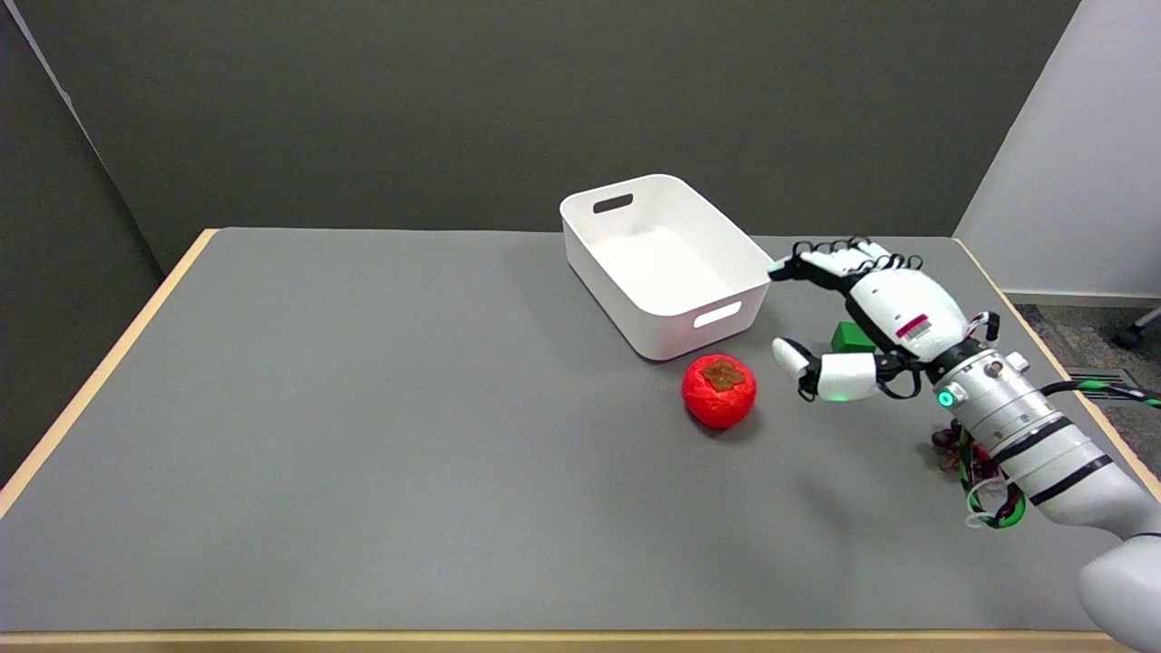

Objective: Pick up tomato.

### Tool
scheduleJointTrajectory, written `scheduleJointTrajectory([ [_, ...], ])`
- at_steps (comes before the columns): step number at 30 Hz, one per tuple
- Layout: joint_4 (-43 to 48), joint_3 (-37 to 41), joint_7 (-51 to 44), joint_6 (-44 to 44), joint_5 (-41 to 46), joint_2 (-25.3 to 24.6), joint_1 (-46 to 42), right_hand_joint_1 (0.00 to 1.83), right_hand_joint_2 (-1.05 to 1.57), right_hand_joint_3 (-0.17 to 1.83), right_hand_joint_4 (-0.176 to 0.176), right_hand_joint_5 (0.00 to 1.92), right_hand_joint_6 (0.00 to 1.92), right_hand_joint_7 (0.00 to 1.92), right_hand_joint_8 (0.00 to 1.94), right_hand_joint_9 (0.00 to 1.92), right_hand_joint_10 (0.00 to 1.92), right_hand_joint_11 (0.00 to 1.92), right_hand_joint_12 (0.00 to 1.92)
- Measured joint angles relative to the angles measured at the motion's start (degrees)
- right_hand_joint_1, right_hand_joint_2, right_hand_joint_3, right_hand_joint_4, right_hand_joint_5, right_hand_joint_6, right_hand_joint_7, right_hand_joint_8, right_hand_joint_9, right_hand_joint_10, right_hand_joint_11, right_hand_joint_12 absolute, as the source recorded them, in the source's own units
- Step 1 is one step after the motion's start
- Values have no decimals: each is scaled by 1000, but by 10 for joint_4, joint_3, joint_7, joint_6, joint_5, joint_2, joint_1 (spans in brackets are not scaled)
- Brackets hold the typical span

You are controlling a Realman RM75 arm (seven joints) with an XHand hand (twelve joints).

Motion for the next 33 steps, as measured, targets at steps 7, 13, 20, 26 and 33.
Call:
scheduleJointTrajectory([
  [7, 11, -4, -27, -49, 10, 0, 3, 528, 622, 970, 85, 311, 615, 397, 481, 263, 795, 107, 1233],
  [13, 18, -12, -48, -91, 21, -4, 17, 528, 619, 962, 83, 311, 610, 396, 475, 256, 794, 97, 1232],
  [20, 15, -38, -63, -133, 33, -14, 45, 563, 609, 914, 74, 309, 585, 384, 439, 214, 787, 38, 1252],
  [26, 7, -61, -70, -159, 38, -26, 66, 324, 559, 930, 53, 254, 524, 260, 405, 88, 681, 2, 1107],
  [33, 1, -84, -75, -182, 41, -37, 87, 277, 525, 922, 43, 221, 499, 214, 391, 33, 646, -1, 1066],
])
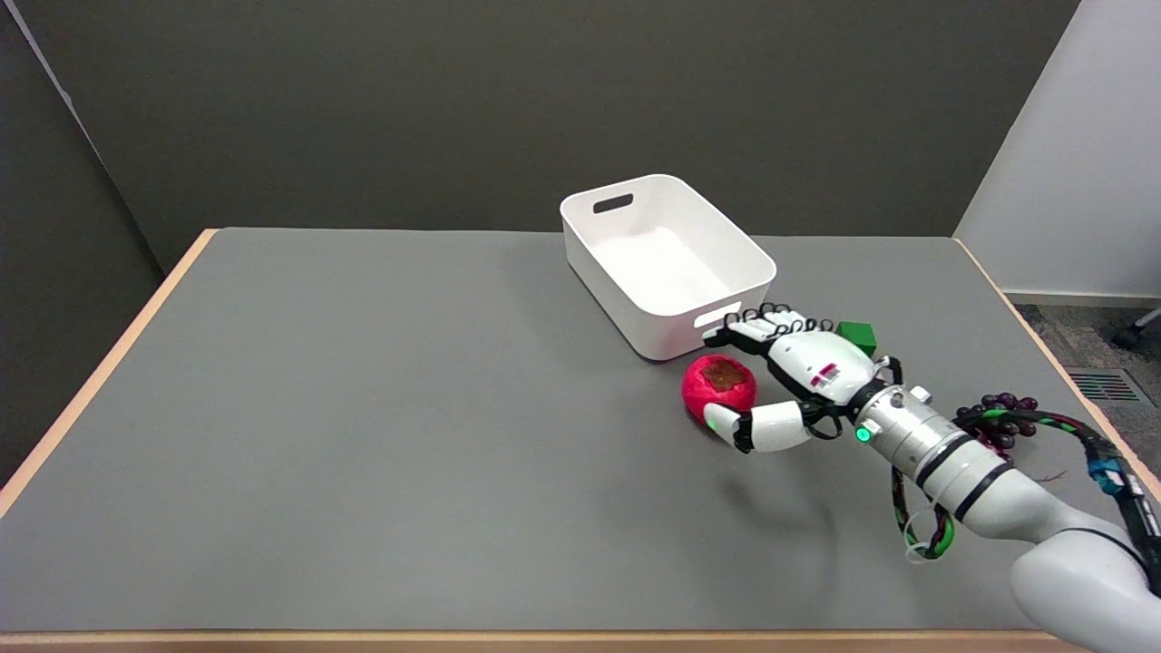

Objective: Pick up tomato.

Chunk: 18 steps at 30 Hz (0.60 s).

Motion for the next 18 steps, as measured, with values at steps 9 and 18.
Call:
scheduleJointTrajectory([
  [9, -9, -27, -4, -17, 2, -7, 34, 281, 523, 922, 44, 216, 495, 207, 386, 29, 644, -1, 1060],
  [18, -29, -54, -5, -26, 4, -11, 73, 294, 530, 928, 53, 224, 500, 217, 380, 43, 641, -1, 1073],
])
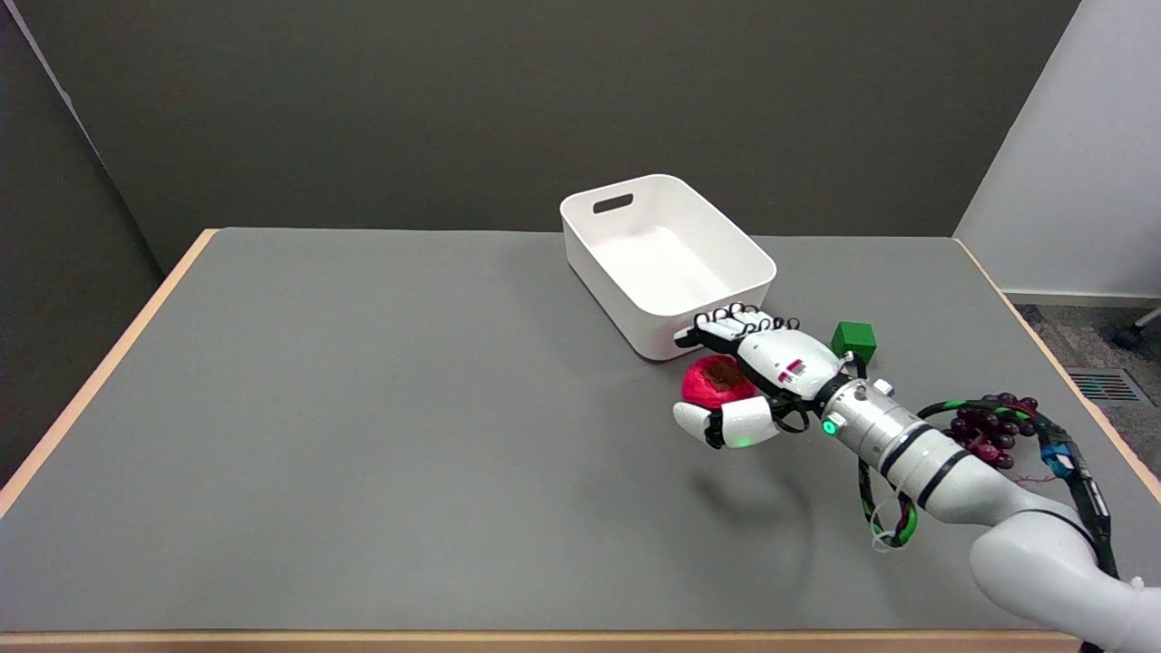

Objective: Pick up tomato.

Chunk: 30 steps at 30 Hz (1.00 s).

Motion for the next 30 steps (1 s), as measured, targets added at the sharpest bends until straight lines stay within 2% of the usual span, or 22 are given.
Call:
scheduleJointTrajectory([
  [25, -81, -31, 3, -38, 10, -1, 64, 324, 531, 923, 57, 225, 498, 213, 370, 46, 637, -1, 1098],
  [30, -90, -31, 3, -39, 11, -2, 66, 550, 571, 912, 56, 236, 470, 239, 340, 103, 674, 52, 1256],
])
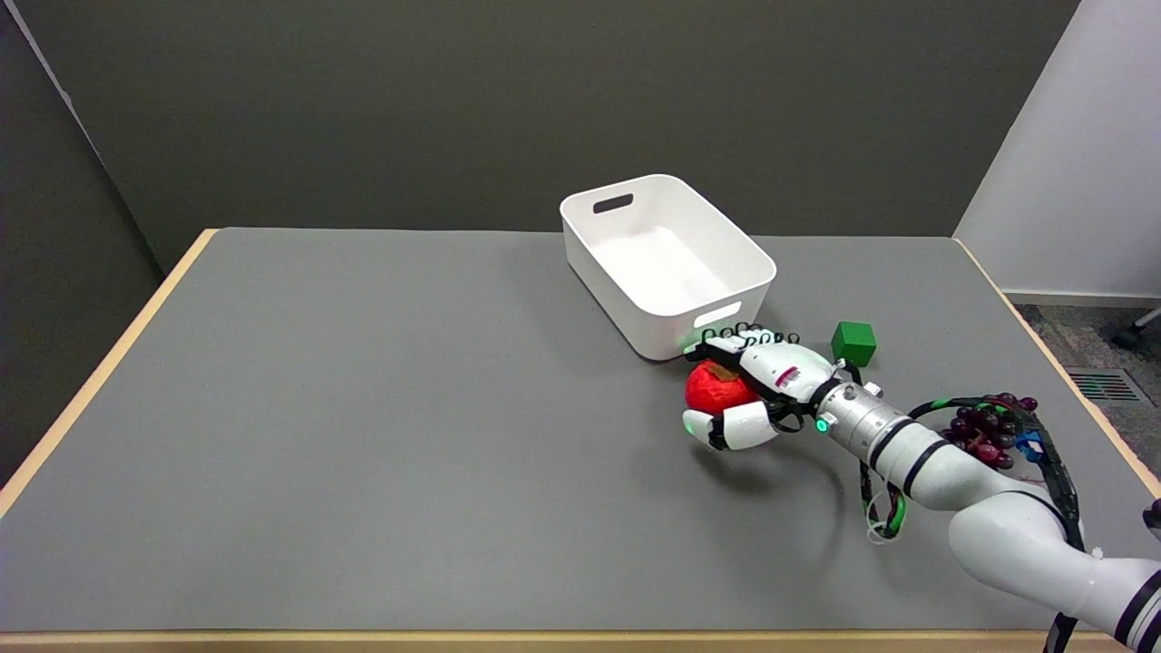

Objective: Pick up tomato.

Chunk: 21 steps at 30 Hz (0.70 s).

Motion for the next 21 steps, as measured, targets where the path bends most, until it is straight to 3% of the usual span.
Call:
scheduleJointTrajectory([
  [4, -6, -1, 0, 1, 0, 0, 1, 767, 622, 947, 50, 266, 491, 376, 404, 285, 858, 277, 1465],
  [7, -9, -2, -1, 6, -3, -1, 2, 893, 673, 958, 51, 337, 646, 490, 525, 435, 1020, 445, 1628],
  [15, -17, -6, -3, 23, -11, -1, 5, 950, 807, 917, 64, 430, 1044, 691, 948, 682, 1284, 597, 1726],
  [17, -19, -8, -3, 29, -13, -1, 5, 1136, 1202, 207, -84, 505, 1596, 785, 1394, 722, 1328, 613, 1817],
  [21, -22, -10, -3, 40, -15, -1, 7, 1146, 1241, 82, -59, 575, 1523, 806, 1406, 806, 1345, 566, 1861],
])
